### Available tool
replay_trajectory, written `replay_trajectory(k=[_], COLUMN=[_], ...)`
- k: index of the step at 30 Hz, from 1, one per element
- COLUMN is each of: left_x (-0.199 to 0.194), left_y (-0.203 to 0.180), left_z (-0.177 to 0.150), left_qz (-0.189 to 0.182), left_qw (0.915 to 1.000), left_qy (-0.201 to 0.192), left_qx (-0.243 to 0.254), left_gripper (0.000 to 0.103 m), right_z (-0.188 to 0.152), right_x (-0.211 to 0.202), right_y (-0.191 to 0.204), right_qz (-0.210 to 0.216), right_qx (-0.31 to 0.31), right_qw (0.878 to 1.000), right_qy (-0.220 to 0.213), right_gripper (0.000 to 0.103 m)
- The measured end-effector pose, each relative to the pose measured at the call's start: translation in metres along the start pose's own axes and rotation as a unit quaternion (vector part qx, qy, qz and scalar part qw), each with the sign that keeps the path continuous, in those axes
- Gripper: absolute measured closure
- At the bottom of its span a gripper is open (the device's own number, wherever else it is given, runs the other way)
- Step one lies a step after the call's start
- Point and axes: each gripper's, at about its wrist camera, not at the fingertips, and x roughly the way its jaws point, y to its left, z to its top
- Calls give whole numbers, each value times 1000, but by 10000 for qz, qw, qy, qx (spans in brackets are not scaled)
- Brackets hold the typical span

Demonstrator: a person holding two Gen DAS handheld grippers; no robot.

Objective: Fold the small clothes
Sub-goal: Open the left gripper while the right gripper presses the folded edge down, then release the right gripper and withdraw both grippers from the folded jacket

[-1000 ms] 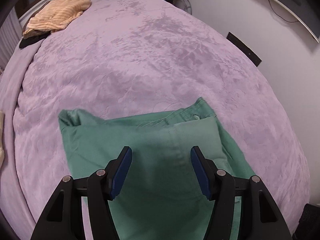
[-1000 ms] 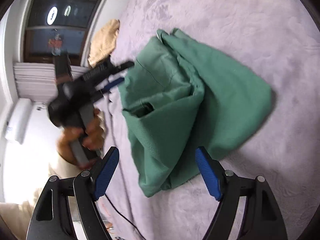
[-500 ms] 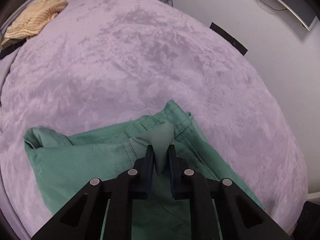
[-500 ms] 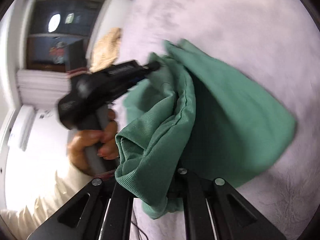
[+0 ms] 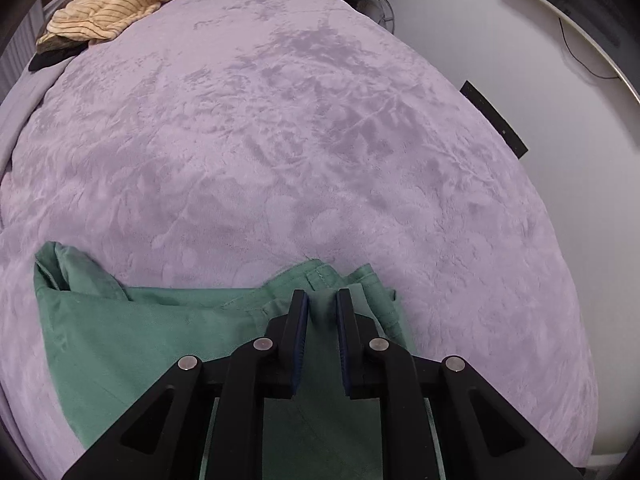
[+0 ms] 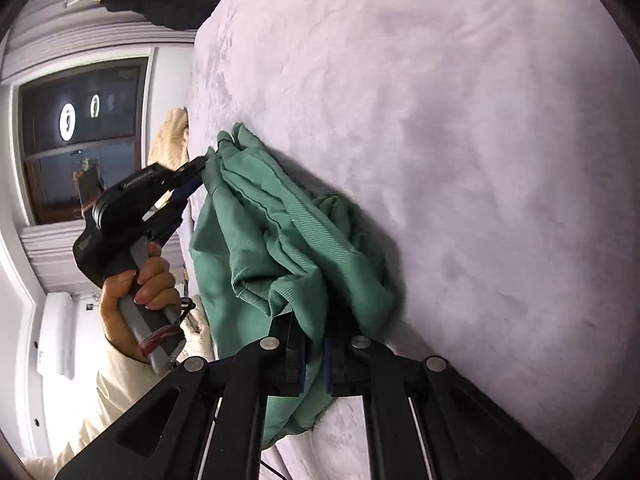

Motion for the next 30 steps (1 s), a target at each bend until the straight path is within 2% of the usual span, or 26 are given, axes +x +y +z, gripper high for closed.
replay_trajectory(k=[3,6,10,13,15,18,21,24,25,27,28,30], left_x=[-28,-58,-93,-109,-113,-111,-106,-108,-108,-109,-107,-100], left_y=[13,30,59,83,90,88,79,72,72,72,73,76], left_z=[6,-1,-39,-83,-111,-148,-177,-195,-199,-206,-210,-222], left_qz=[296,275,362,378,359,33,-174,-107,-84,0,87,121], left_qw=[9994,9991,9988,9983,9975,9968,9948,9948,9948,9940,9927,9905], left_qy=[-196,-304,-312,-124,27,328,568,500,467,447,496,625], left_qx=[33,78,-95,-425,-604,-733,-822,-881,-900,-996,-1094,-1222], left_gripper=[87,87,87,87,87,87,87,87,85,57,35,34], right_z=[4,6,16,34,41,53,59,62,66,78,86,100], right_x=[-7,-35,-64,-57,-43,10,56,97,111,131,137,138], right_y=[2,18,42,75,104,147,177,187,186,176,166,148], right_qz=[-222,-564,-895,-803,-699,-621,-777,-1046,-1272,-1735,-1935,-2003], right_qx=[-7,-369,-962,-1405,-1828,-2438,-3057,-3497,-3645,-3768,-3763,-3630], right_qw=[9997,9977,9897,9855,9802,9677,9475,9276,9186,9054,9018,9054], right_qy=[55,-99,-561,-508,-301,158,532,803,839,899,882,916], right_gripper=[95,93,89,89,89,89,89,89,89,89,95,103])
